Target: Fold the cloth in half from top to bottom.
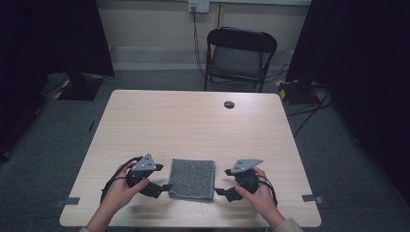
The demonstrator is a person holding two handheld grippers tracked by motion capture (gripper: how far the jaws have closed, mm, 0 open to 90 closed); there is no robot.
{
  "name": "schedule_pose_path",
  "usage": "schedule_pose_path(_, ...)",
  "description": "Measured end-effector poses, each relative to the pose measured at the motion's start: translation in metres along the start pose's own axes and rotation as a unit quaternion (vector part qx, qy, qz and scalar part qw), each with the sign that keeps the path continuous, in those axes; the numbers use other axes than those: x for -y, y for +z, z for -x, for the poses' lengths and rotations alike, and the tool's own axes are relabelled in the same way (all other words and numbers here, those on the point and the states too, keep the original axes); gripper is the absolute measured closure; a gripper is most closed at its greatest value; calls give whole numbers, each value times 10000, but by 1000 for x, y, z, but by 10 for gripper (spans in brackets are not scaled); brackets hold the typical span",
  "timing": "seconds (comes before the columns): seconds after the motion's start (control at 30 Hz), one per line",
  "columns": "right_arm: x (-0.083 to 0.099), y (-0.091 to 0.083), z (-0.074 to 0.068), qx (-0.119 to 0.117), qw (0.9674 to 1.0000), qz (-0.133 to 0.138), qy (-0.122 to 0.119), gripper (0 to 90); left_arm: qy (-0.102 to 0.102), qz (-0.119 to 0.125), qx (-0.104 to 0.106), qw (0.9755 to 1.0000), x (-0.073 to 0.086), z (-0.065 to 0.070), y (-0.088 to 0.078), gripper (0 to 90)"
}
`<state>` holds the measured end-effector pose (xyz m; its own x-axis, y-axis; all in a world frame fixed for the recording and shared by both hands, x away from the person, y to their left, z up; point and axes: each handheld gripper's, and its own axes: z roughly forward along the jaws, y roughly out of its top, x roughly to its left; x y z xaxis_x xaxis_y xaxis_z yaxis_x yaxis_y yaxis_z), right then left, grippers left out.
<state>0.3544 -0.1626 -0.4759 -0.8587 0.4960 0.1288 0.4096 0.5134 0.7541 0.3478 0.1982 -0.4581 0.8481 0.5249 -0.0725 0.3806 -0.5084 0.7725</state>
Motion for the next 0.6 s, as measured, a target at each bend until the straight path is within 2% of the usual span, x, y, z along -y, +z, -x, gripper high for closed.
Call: schedule_pose_path(0.6, 10, -10, 5, -43, 10000, 26, 52, 171, -110, 4, -133, 9999, 9, -6, -11, 175)
